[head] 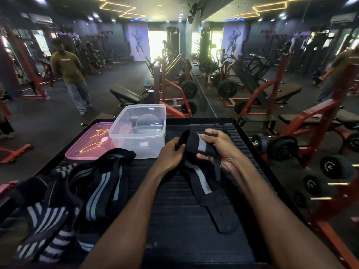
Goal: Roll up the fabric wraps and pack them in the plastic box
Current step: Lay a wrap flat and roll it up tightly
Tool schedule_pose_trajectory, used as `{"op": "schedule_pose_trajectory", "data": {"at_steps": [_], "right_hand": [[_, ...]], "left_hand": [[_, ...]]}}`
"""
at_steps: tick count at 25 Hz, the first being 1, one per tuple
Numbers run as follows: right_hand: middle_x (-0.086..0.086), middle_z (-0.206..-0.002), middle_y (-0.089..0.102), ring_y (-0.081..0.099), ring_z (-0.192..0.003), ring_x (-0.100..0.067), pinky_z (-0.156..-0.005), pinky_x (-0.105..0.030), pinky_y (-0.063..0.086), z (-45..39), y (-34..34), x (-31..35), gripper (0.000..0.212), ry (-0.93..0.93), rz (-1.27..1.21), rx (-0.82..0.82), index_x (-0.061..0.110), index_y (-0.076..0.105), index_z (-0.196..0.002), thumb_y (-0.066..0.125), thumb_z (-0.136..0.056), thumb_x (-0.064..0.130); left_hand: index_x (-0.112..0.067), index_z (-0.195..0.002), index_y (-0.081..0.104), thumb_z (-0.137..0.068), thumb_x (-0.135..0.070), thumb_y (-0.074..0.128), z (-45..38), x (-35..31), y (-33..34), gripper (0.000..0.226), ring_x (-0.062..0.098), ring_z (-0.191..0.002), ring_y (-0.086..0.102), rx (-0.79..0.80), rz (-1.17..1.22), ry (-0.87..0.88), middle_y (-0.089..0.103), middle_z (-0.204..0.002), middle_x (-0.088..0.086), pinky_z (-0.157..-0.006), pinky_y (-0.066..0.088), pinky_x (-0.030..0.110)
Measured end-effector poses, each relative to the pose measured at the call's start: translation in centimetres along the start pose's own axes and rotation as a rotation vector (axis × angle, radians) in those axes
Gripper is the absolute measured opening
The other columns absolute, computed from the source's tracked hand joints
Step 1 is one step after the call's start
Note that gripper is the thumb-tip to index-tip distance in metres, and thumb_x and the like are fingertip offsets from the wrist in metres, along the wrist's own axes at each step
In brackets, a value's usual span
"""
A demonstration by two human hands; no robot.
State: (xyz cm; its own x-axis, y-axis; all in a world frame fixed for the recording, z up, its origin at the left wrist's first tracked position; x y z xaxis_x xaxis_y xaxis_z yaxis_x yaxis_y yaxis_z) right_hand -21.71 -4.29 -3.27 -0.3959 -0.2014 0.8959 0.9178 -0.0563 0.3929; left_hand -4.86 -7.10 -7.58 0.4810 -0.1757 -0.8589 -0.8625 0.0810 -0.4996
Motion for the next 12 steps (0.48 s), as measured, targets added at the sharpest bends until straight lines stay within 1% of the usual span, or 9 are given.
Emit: {"op": "schedule_pose_trajectory", "data": {"at_steps": [1, 3, 5, 6, 8, 10, 11, 12], "right_hand": [[-0.016, -0.109, 0.063, 0.073, -0.071, -0.025, -0.049, -0.036, 0.06, 0.17, 0.11, -0.05, 0.049, -0.005, -0.06, 0.044, 0.004, 0.043, -0.137, 0.063, -0.092, -0.003], [-0.022, -0.117, 0.059, 0.072, -0.079, -0.028, -0.06, -0.035, 0.063, 0.26, 0.0, -0.13, 0.058, -0.048, -0.127, 0.121, -0.006, 0.044, -0.137, 0.064, -0.084, -0.015], [-0.026, -0.118, 0.058, 0.071, -0.084, -0.033, -0.068, -0.036, 0.064, 0.16, -0.22, -0.15, 0.06, -0.121, -0.056, 0.127, -0.009, 0.049, -0.132, 0.067, -0.076, -0.023], [-0.023, -0.113, 0.061, 0.072, -0.085, -0.034, -0.069, -0.036, 0.064, 0.14, -0.22, -0.21, 0.056, -0.185, 0.051, 0.101, -0.008, 0.052, -0.127, 0.069, -0.075, -0.023], [-0.009, -0.104, 0.064, 0.072, -0.087, -0.029, -0.066, -0.034, 0.063, 0.19, -0.2, -0.44, 0.046, -0.394, 0.402, -0.006, 0.0, 0.058, -0.121, 0.073, -0.08, -0.014], [0.009, -0.099, 0.061, 0.074, -0.075, -0.018, -0.061, -0.03, 0.062, 0.16, -0.29, -0.59, 0.048, -0.586, 0.704, -0.115, 0.016, 0.057, -0.126, 0.075, -0.085, -0.001], [0.013, -0.099, 0.061, 0.074, -0.073, -0.015, -0.062, -0.029, 0.062, 0.2, -0.33, -0.52, 0.049, -0.651, 0.75, -0.128, 0.022, 0.058, -0.126, 0.075, -0.085, 0.002], [0.014, -0.099, 0.064, 0.074, -0.077, -0.011, -0.067, -0.027, 0.061, 0.05, -0.49, -0.4, 0.047, -0.687, 0.755, -0.124, 0.024, 0.06, -0.122, 0.076, -0.084, 0.003]], "left_hand": [[-0.024, -0.12, 0.063, -0.101, -0.031, 0.048, 0.0, 0.16, 0.08, 0.025, 0.017, -0.107, 0.065, -0.016, -0.003, 0.021, 0.07, -0.116, -0.003, -0.097, 0.051, 0.041], [-0.022, -0.119, 0.064, -0.101, -0.02, 0.046, 0.22, 0.02, 0.01, 0.025, 0.019, -0.107, 0.065, -0.043, 0.033, 0.032, 0.071, -0.115, -0.001, -0.098, 0.051, 0.039], [-0.024, -0.114, 0.065, -0.101, -0.016, 0.046, 0.42, -0.27, -0.01, 0.025, 0.018, -0.105, 0.066, -0.027, 0.107, -0.009, 0.071, -0.112, -0.001, -0.094, 0.053, 0.035], [-0.026, -0.111, 0.066, -0.101, -0.015, 0.046, 0.51, -0.35, 0.07, 0.024, 0.019, -0.105, 0.067, -0.01, 0.13, -0.027, 0.072, -0.111, -0.001, -0.093, 0.053, 0.035], [-0.024, -0.108, 0.069, -0.1, -0.016, 0.048, 0.33, 0.02, 0.28, 0.023, 0.021, -0.104, 0.068, -0.001, 0.098, -0.044, 0.073, -0.11, 0.001, -0.095, 0.053, 0.039], [-0.017, -0.105, 0.071, -0.1, -0.017, 0.049, 0.39, 0.13, 0.3, 0.022, 0.021, -0.1, 0.069, 0.036, 0.026, -0.069, 0.075, -0.105, 0.003, -0.094, 0.053, 0.038], [-0.015, -0.102, 0.072, -0.1, -0.017, 0.05, 0.49, 0.08, 0.26, 0.022, 0.02, -0.095, 0.07, 0.079, 0.007, -0.095, 0.075, -0.102, 0.004, -0.091, 0.053, 0.036], [-0.013, -0.098, 0.072, -0.1, -0.017, 0.05, 0.54, -0.07, 0.26, 0.023, 0.018, -0.09, 0.071, 0.136, 0.011, -0.127, 0.076, -0.097, 0.004, -0.086, 0.054, 0.034]]}}
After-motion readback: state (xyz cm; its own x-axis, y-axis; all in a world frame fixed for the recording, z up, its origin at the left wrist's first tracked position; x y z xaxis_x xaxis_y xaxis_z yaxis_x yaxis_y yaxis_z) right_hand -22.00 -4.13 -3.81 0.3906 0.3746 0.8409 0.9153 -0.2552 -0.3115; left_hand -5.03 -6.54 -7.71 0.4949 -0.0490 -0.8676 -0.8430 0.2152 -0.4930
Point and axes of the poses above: each hand's wrist, its own z-axis away from the middle knuckle, its own y-axis out of the palm, x = y × z, the point moved 1 cm from there along -z, towards the middle knuckle
